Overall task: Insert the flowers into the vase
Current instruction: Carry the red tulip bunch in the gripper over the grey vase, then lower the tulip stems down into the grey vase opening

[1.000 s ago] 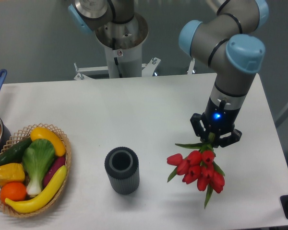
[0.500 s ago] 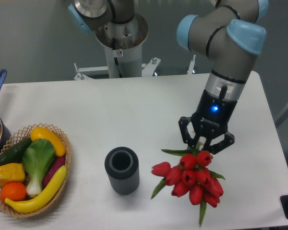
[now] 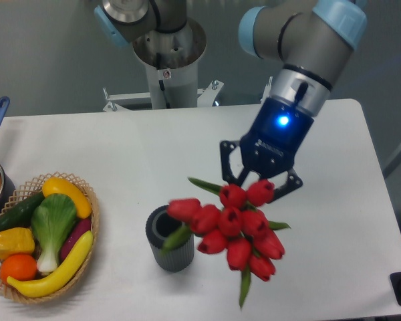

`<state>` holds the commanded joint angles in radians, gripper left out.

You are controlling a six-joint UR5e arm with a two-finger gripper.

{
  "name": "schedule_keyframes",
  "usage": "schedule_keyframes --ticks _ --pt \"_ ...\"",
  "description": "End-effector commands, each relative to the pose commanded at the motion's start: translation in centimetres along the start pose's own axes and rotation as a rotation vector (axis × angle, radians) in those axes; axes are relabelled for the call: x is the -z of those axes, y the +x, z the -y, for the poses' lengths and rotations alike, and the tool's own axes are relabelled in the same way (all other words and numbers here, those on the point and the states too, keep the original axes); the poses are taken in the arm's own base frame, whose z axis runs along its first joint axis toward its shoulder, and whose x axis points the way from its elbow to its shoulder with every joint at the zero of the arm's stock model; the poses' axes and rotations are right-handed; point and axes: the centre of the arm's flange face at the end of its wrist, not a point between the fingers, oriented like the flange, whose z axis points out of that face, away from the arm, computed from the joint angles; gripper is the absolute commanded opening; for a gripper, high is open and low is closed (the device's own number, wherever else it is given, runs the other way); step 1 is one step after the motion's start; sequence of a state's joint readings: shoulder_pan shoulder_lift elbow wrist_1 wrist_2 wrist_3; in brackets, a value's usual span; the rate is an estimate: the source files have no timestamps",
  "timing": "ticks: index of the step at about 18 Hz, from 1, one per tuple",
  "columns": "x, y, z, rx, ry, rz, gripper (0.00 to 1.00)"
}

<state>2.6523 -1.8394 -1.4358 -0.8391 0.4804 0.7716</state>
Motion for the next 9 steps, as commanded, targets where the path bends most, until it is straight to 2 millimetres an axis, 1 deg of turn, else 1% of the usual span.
schedule_keyframes --ticks 1,4,7,9 --pt "0.36 0.67 0.69 -0.010 0.023 -0.016 0.00" --pt "0.52 1.49 1.52 -0.030 0.082 -0.067 0.00" --pt "0.72 1.57 1.55 -0.036 0.131 -0.109 0.00" --pt "0.45 1.25 1.29 -0.050 0.146 -0.118 0.00"
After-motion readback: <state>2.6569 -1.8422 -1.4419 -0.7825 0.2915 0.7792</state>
